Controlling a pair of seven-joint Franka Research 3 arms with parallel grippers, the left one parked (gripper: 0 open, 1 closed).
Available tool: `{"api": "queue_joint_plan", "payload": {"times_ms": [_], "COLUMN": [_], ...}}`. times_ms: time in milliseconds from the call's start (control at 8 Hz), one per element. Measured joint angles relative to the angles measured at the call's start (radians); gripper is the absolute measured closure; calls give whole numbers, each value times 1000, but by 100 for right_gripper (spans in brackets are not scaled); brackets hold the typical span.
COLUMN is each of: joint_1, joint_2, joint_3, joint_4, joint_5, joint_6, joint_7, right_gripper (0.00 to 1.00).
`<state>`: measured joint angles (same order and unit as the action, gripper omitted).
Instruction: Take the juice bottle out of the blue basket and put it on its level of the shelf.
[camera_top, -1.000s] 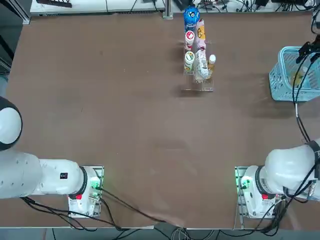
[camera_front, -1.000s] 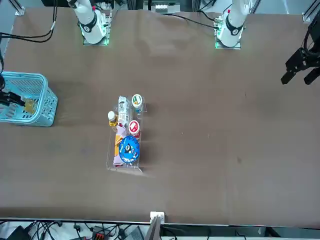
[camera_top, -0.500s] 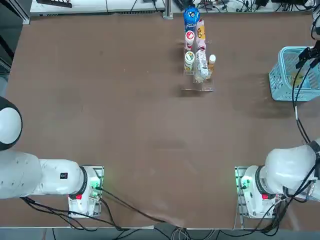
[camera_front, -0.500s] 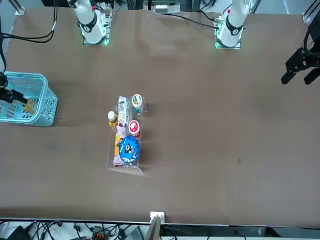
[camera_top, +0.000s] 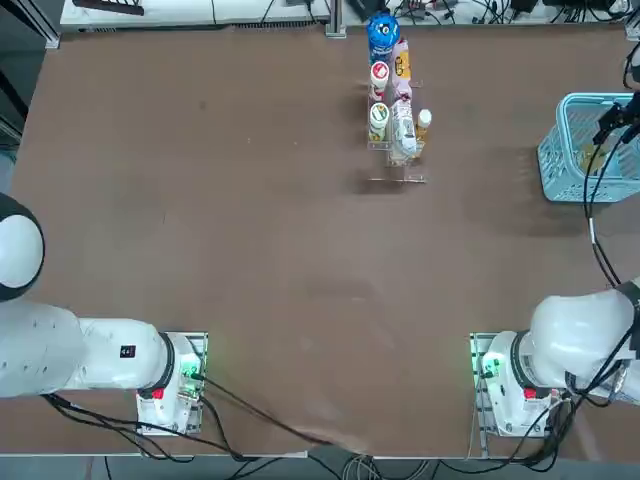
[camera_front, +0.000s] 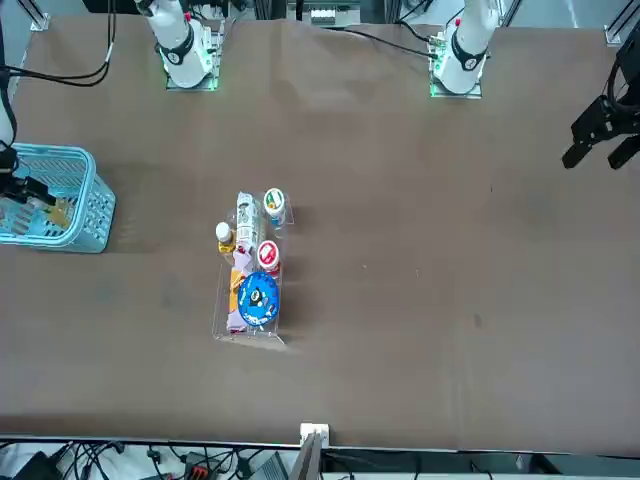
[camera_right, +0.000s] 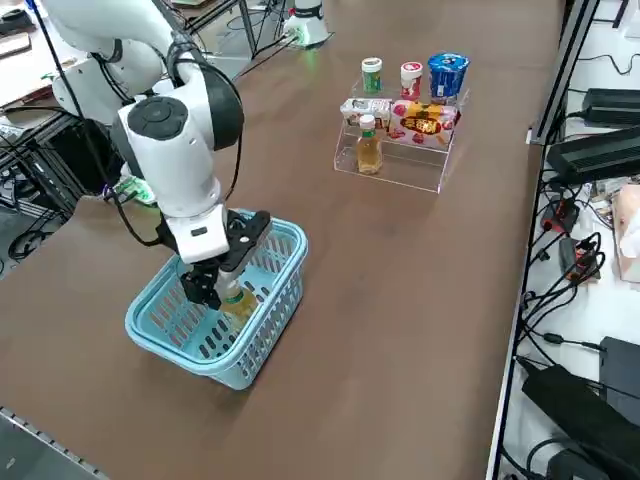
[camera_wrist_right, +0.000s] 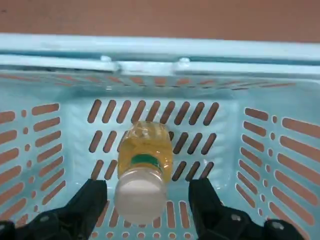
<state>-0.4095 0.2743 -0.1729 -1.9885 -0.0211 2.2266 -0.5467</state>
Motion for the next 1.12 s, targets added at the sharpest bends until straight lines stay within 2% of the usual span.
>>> {"api": "queue_joint_plan", "payload": {"times_ms": [750, 1125], "joint_1": [-9, -9], "joint_2": [-1, -1], "joint_3": [0, 1], "joint_4": [-29, -30], "joint_5": [0, 19], "joint_6": [26, 27], "joint_7": [-3, -3], "right_gripper": [4, 12]}}
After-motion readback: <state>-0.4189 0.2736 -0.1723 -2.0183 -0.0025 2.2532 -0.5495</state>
